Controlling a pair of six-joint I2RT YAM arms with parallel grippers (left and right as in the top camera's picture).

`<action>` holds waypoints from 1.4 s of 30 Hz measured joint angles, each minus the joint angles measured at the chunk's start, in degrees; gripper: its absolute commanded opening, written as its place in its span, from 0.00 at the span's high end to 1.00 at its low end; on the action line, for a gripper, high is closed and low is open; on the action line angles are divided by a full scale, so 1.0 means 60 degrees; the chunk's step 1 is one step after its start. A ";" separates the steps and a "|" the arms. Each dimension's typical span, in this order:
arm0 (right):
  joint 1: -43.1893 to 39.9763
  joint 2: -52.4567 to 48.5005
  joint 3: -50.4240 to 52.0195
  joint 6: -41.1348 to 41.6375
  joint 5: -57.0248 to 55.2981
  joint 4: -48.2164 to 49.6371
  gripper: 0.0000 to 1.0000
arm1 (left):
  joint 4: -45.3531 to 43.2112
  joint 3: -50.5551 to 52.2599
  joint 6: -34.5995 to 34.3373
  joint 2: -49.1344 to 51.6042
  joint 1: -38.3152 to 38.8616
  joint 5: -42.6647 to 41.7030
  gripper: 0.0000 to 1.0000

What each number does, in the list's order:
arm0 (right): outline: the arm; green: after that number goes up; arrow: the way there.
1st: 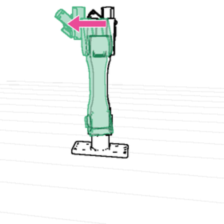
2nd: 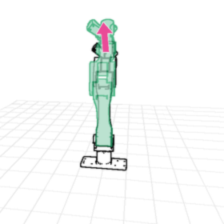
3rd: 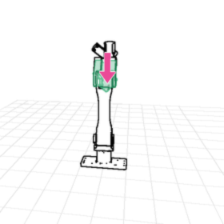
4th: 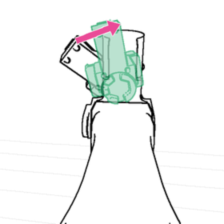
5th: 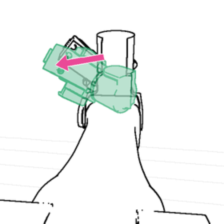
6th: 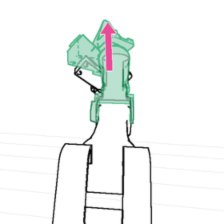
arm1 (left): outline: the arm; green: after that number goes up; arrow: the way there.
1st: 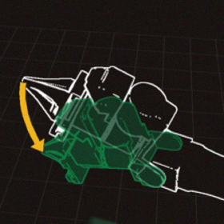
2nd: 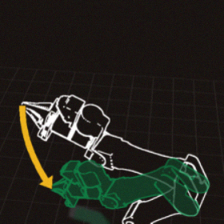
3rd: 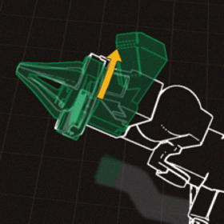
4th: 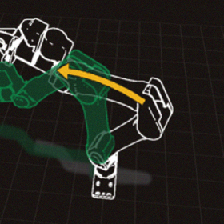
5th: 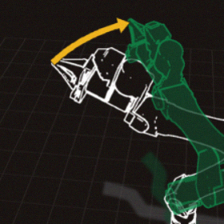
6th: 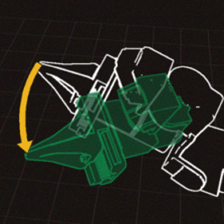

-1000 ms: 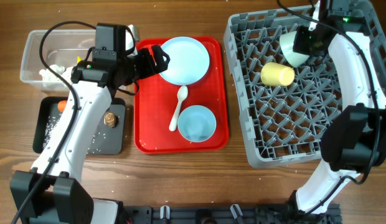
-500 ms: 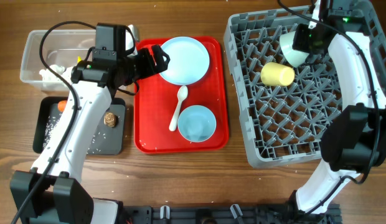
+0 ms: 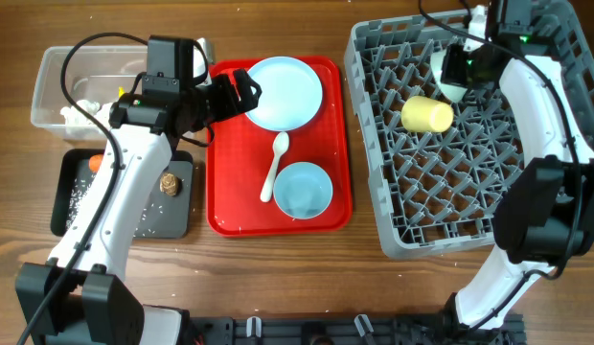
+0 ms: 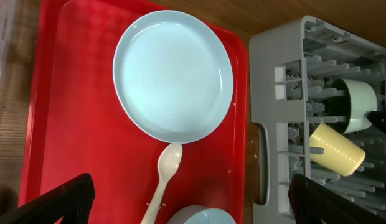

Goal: Sort waste into correct bins and load items into the dishwasher rack
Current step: 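Open the right gripper and raise it off the green bowl, then move the right gripper left to the rack edge near the red tray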

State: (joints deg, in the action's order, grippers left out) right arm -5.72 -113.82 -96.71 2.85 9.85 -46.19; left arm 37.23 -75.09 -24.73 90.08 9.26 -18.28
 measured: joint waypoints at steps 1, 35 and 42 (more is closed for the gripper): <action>0.0000 0.0000 0.0015 -0.0189 0.0310 -0.0007 0.88 | 0.0000 0.0000 0.0000 0.0000 0.0000 0.0000 0.00; 0.3377 0.0506 0.0135 -0.1956 -0.1140 -0.1268 0.54 | 0.0000 0.0000 0.0000 0.0000 0.0000 0.0000 0.00; 0.3377 0.0080 0.0135 -0.1960 -0.1035 -0.1384 0.55 | 0.0000 0.0000 0.0000 0.0000 0.0000 0.0000 0.00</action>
State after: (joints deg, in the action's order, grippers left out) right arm 14.55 -113.34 -95.90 -8.91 3.64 -54.50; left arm 37.23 -75.09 -24.73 90.08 9.26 -18.28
